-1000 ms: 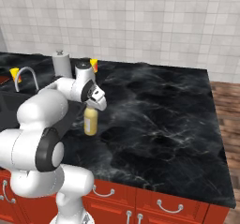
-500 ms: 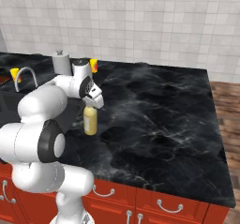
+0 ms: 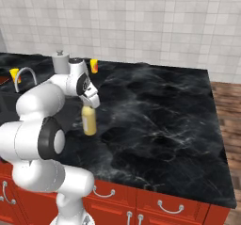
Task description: Place the drinks on the dining counter in a tight cluster.
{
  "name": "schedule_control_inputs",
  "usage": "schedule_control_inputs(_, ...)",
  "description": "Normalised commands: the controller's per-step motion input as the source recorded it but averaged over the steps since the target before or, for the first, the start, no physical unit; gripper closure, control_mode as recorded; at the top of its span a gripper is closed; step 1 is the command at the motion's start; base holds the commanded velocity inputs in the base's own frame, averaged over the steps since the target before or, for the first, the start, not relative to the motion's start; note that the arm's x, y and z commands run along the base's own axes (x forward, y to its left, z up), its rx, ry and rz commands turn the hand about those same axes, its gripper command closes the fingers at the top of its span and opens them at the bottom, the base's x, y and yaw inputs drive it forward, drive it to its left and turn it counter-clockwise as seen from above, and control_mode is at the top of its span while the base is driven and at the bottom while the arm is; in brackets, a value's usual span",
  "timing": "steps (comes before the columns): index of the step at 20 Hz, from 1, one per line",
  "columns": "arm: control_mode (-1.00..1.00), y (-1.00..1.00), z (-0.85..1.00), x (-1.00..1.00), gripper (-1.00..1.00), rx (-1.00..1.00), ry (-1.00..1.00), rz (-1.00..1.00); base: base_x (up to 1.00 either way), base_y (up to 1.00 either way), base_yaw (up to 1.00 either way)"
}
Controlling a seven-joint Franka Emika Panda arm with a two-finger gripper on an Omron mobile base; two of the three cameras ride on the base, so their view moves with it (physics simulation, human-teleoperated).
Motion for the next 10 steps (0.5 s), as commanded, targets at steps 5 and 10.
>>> schedule_control_inputs(5, -1.00, 0.13, 0.01, -0.11, -1.00, 0.00, -0.02, -0.10, 0.00, 0.00, 0.00)
schedule_control_inputs(10, -1.00, 0.00, 0.04, -0.15, -1.00, 0.00, -0.03, -0.01, 0.00, 0.00, 0.00)
